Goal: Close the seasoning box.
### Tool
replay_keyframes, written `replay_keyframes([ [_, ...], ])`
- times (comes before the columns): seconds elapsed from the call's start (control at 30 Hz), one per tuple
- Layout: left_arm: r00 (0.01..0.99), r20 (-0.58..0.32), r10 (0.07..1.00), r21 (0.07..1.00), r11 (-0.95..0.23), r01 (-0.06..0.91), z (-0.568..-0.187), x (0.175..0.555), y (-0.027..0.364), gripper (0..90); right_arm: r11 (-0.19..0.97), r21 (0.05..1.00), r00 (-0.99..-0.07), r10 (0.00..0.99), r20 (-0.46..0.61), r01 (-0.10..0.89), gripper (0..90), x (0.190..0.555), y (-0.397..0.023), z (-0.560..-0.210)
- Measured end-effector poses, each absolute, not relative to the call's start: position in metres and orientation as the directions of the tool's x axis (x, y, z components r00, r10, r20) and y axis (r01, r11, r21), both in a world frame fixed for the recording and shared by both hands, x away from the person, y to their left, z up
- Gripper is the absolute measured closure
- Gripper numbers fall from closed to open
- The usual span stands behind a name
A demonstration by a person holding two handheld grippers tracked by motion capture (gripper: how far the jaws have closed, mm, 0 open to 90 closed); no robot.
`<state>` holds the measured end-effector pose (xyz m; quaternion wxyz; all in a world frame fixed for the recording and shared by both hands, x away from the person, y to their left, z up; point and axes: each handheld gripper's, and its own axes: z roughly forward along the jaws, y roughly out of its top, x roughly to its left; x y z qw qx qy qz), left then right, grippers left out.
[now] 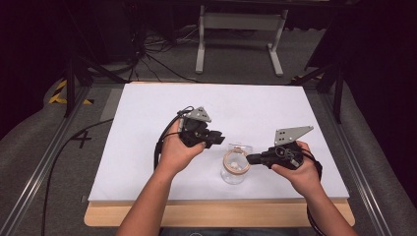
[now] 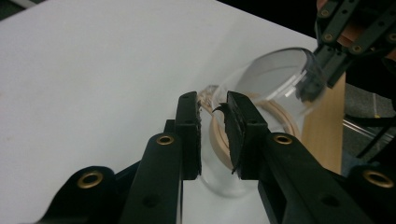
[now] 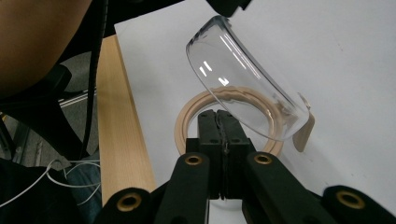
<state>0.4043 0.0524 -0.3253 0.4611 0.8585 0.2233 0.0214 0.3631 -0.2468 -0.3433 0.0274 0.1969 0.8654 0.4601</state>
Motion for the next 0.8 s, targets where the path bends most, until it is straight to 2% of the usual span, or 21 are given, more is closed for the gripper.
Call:
replay_keyframes([
  [0.27, 0.906, -0.163, 0.391, 0.748, -0.55, 0.372, -0.324, 0.389, 0.066, 71.3, 0.546, 0.776, -0.927, 0.354, 0.126, 0.315, 89.8, 0.36, -0.244, -0.344],
  [0.8, 0.911, -0.179, 0.372, 0.659, -0.643, 0.391, -0.335, 0.389, 0.072, 70.6, 0.628, 0.707, -0.933, 0.332, 0.137, 0.327, 89.8, 0.359, -0.24, -0.349],
])
